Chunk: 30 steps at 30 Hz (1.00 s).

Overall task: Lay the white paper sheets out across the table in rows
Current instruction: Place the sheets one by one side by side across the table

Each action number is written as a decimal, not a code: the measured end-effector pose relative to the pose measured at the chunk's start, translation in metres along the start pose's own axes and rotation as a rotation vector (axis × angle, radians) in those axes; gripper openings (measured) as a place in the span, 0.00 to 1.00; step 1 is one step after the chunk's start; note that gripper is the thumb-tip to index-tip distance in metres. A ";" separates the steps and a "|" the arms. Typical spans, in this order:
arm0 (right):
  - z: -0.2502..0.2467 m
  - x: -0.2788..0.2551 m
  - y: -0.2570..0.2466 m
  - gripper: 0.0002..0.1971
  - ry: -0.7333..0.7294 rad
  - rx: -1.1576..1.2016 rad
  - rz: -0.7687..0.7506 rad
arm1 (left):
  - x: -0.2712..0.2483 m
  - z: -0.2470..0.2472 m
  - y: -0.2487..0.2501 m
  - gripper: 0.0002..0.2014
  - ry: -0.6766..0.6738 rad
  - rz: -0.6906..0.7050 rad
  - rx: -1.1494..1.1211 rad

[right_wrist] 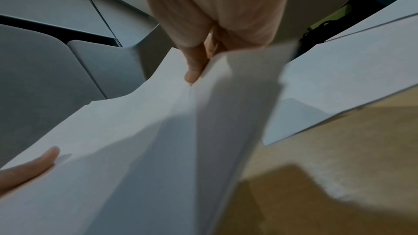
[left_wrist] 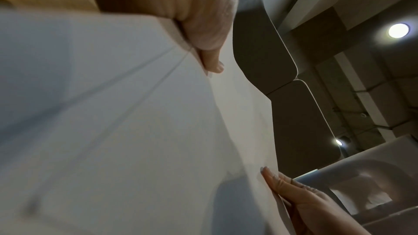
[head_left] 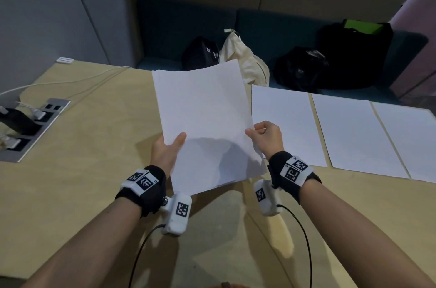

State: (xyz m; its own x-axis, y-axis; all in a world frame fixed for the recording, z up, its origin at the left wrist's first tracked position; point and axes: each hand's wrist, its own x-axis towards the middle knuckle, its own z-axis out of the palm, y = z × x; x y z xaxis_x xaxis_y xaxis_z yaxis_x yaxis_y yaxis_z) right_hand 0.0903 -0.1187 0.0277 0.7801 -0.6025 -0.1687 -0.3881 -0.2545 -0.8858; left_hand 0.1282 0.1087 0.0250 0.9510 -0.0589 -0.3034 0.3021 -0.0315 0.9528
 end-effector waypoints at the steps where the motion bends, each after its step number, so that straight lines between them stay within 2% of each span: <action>1: 0.001 0.000 0.001 0.07 0.010 0.003 -0.006 | 0.000 -0.001 0.001 0.13 -0.003 -0.002 -0.006; 3: 0.003 0.003 0.004 0.06 0.024 0.018 0.003 | 0.001 -0.003 0.001 0.14 -0.009 -0.008 -0.023; 7: 0.010 0.005 0.008 0.16 -0.015 0.120 0.079 | 0.005 -0.010 -0.002 0.10 -0.004 -0.011 -0.032; 10: 0.014 0.007 0.005 0.12 0.002 0.135 0.083 | 0.010 -0.017 -0.004 0.11 0.004 -0.008 -0.016; 13: 0.018 0.015 0.000 0.13 0.091 0.087 0.051 | 0.011 -0.026 -0.002 0.14 0.030 0.020 0.000; 18: 0.021 0.038 -0.009 0.10 0.181 -0.025 0.061 | 0.015 -0.050 -0.002 0.16 0.126 0.032 0.000; 21: 0.027 0.047 -0.014 0.13 0.183 -0.114 0.059 | 0.017 -0.072 -0.004 0.18 0.215 0.027 -0.010; 26: 0.043 0.051 -0.014 0.14 0.119 -0.250 0.086 | 0.021 -0.105 -0.005 0.19 0.398 0.014 -0.072; 30: 0.054 0.049 -0.008 0.14 0.074 -0.341 0.085 | 0.024 -0.113 -0.003 0.19 0.439 0.000 -0.135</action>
State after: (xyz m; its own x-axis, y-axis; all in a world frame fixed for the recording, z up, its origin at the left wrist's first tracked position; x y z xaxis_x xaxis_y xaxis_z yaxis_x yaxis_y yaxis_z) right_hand 0.1585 -0.1053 0.0034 0.7055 -0.6821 -0.1925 -0.6011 -0.4320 -0.6723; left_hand 0.1572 0.2202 0.0159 0.8801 0.3706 -0.2969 0.2799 0.1003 0.9548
